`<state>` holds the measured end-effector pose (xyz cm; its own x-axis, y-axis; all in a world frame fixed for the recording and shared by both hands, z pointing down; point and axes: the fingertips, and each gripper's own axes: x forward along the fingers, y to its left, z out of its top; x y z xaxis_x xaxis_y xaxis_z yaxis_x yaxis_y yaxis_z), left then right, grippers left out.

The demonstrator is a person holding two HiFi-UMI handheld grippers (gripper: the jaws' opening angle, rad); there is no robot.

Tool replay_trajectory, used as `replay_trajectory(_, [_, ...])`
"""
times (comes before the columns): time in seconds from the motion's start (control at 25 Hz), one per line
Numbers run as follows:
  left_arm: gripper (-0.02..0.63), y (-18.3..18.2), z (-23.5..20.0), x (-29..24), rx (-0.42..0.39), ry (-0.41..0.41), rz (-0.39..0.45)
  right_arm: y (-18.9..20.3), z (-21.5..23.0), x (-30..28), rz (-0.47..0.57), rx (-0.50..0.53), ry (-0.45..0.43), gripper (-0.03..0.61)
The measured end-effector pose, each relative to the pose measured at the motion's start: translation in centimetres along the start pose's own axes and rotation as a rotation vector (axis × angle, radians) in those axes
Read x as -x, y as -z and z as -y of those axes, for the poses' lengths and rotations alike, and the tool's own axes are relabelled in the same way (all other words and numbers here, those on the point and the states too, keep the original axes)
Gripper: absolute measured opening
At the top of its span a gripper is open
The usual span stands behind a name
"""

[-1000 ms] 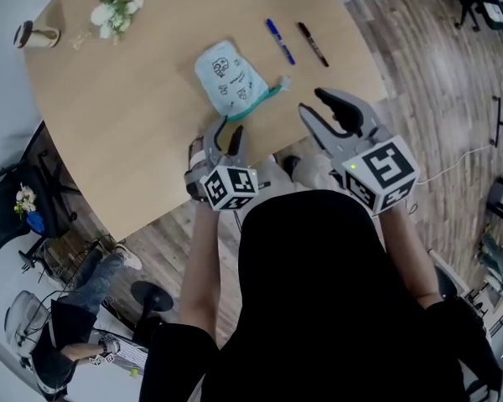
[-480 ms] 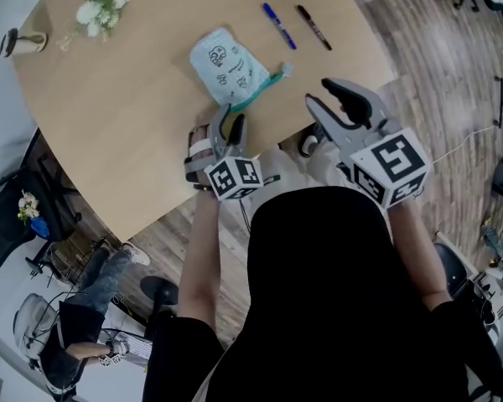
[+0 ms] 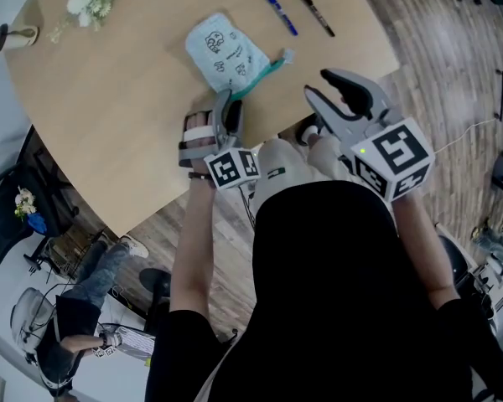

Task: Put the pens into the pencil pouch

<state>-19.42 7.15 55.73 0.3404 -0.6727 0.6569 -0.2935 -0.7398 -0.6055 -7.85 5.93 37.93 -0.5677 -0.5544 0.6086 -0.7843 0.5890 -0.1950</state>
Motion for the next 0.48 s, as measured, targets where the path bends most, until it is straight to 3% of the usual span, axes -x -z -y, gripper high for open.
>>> replay_trajectory(0.12, [0.173, 0.1, -0.3, 0.1, -0.035, -0.028, 0.011, 0.3, -0.1, -0.2, -0.01, 0.002, -0.003, 0.126])
replay_trajectory(0.48, [0.131, 0.1, -0.9, 0.3, -0.022, -0.062, 0.051, 0.3, -0.6, -1.0, -0.016, 0.003, -0.02, 0.126])
